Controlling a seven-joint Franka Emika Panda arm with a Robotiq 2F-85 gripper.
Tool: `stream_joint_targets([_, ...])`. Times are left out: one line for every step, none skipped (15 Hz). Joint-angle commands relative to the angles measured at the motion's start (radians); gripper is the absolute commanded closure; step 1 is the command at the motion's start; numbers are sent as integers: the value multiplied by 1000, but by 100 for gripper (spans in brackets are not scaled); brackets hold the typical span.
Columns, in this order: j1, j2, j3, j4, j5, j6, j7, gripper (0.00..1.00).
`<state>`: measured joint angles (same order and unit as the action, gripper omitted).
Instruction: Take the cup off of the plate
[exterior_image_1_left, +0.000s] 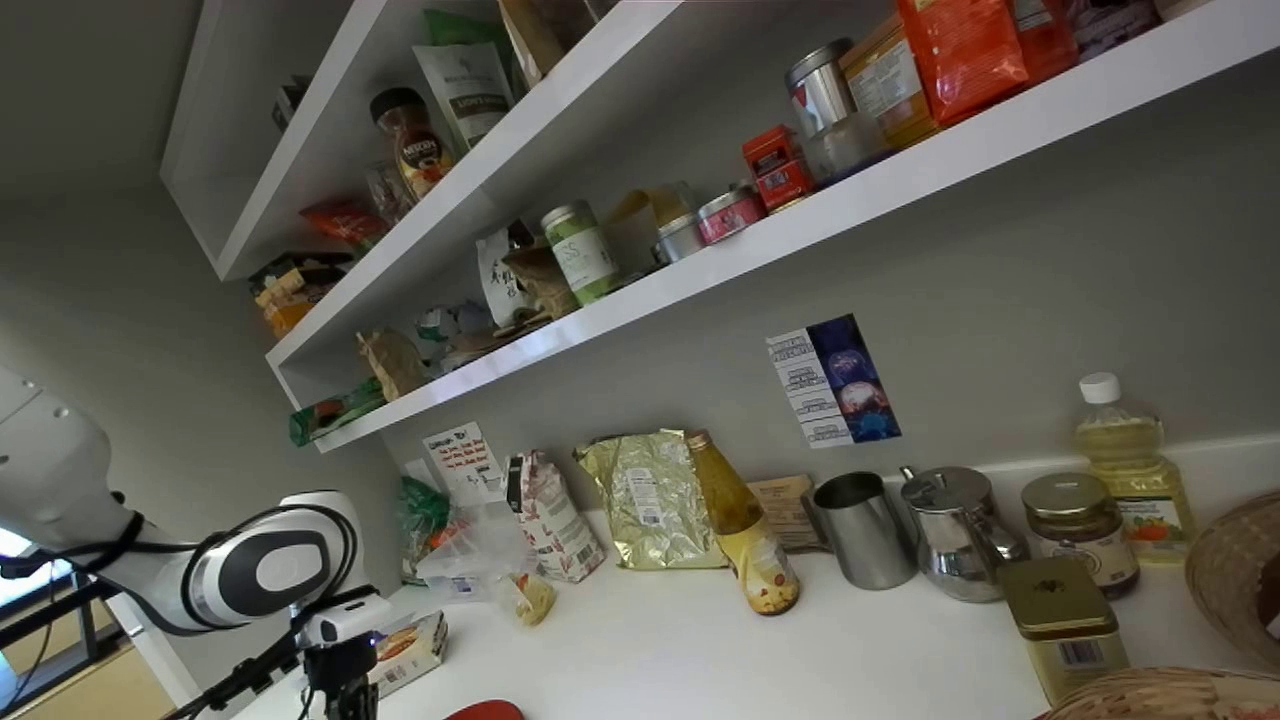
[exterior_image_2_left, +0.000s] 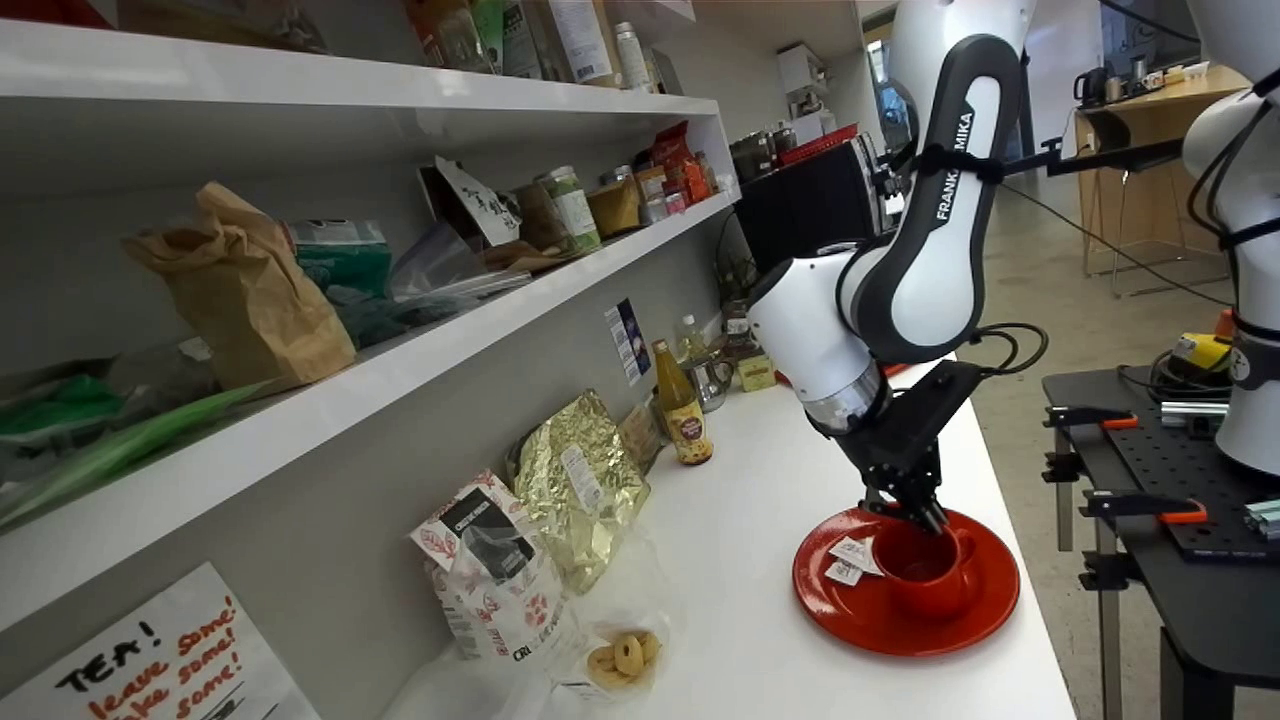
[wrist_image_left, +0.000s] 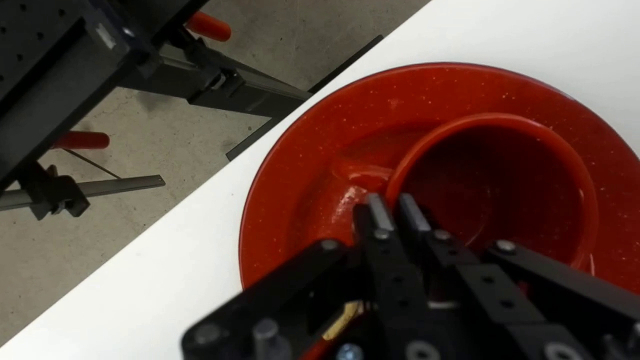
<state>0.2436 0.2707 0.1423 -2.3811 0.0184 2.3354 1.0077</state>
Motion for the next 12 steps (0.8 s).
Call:
stream_joint_targets([16,-49,-13,0,-17,9,32,98])
stream_joint_targets([16,-58,-12,4,-22,8,33,98])
stream_joint_targets([16,-65,-11,9,-28,7,35,98])
stream_joint_targets([16,-72,-9,13,-31,6,36,99])
stream_joint_targets([16,-76,-5,19,-30,6,35,98])
stream_joint_targets([16,-78,0,25,-23,8,31,98])
stream_joint_targets([17,-78,4,32,-20,11,30,98])
stream_joint_targets([20,-76,8,40,-18,13,30,98])
stream_joint_targets([25,-72,13,50,-15,15,32,98])
stream_joint_targets([29,-69,18,57,-10,20,33,98])
stream_joint_targets([34,-63,26,67,5,31,40,98])
stream_joint_targets([36,-57,33,75,26,46,45,98])
